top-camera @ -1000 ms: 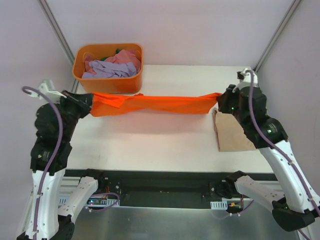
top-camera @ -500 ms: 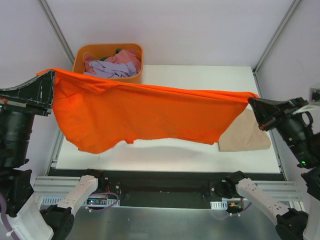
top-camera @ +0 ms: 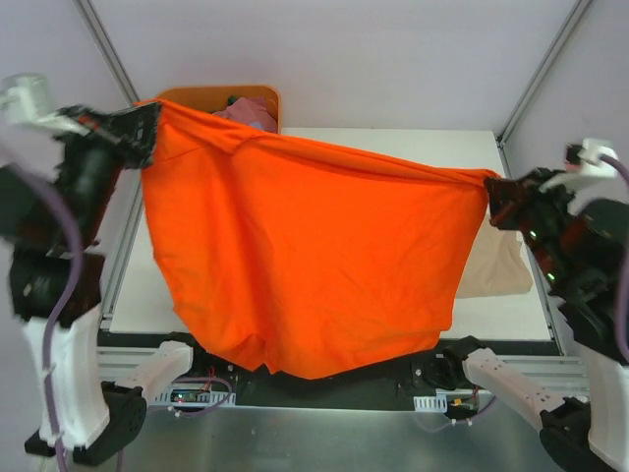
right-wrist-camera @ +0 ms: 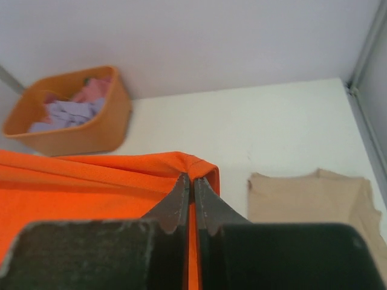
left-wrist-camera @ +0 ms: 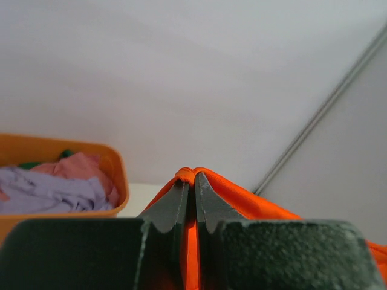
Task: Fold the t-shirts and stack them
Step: Flatten out the tshirt, then fold the flattened tshirt in 1/3 of the way
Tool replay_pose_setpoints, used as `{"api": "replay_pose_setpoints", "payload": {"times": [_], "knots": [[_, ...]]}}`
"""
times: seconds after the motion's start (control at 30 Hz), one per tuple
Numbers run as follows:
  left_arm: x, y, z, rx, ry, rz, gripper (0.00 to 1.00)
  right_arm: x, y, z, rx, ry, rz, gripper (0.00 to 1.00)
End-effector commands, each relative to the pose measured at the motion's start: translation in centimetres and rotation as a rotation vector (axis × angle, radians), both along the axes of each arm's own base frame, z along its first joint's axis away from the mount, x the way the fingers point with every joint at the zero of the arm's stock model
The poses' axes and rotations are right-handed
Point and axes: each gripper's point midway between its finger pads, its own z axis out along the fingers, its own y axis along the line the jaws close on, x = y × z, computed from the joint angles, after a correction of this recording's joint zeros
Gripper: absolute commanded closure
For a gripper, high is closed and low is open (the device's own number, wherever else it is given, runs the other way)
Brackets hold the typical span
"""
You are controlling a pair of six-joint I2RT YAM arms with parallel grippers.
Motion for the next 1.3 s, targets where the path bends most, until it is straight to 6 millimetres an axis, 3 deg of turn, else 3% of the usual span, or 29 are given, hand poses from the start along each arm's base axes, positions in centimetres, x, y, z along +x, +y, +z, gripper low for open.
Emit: {"api": "replay_pose_setpoints", "payload": {"times": [0.0, 0.1, 0.23, 0.37, 0.5, 0.57, 0.63, 0.8, 0.93, 1.03, 1.27], "knots": [[12.8, 0.4, -10.7, 0.114, 0.277, 0.115, 1.00, 8.0, -1.8, -6.9, -0.179, 0.202, -0.288, 1.00], [17.8, 0.4, -18.7, 0.169, 0.439, 0.144, 1.00, 12.8, -0.9, -13.0, -0.177, 0.339, -0.265, 0.99], [22.5, -1.1, -28.1, 0.241, 0.620, 0.075, 1.00, 18.3, 0.6, -21.1, -0.174, 0.474, -0.204, 0.99], [26.7, -1.5, -37.1, 0.282, 0.792, 0.068, 1.00, 22.7, 1.9, -27.5, -0.175, 0.597, -0.154, 0.99], [29.8, -2.4, -42.9, 0.305, 0.910, 0.026, 1.00, 26.6, 1.9, -32.1, -0.208, 0.707, -0.156, 0.99], [30.5, -2.7, -44.4, 0.299, 0.939, 0.017, 1.00, 27.9, 2.1, -34.4, -0.212, 0.769, -0.147, 0.99], [31.3, -2.5, -45.5, 0.306, 0.958, 0.034, 1.00, 29.1, 2.4, -35.5, -0.202, 0.789, -0.134, 0.99], [31.7, -2.7, -47.4, 0.307, 0.994, 0.019, 1.00, 31.0, 2.6, -37.0, -0.189, 0.809, -0.129, 0.99], [30.2, -3.1, -47.9, 0.263, 1.028, 0.005, 1.00, 30.2, 2.7, -36.8, -0.179, 0.819, -0.114, 0.99], [28.4, -3.9, -47.1, 0.201, 1.037, -0.035, 1.00, 28.7, 2.4, -36.3, -0.181, 0.829, -0.106, 0.99], [22.1, -3.9, -46.7, 0.070, 1.089, -0.028, 1.00, 24.4, 2.3, -34.2, -0.173, 0.812, -0.057, 0.99]]}}
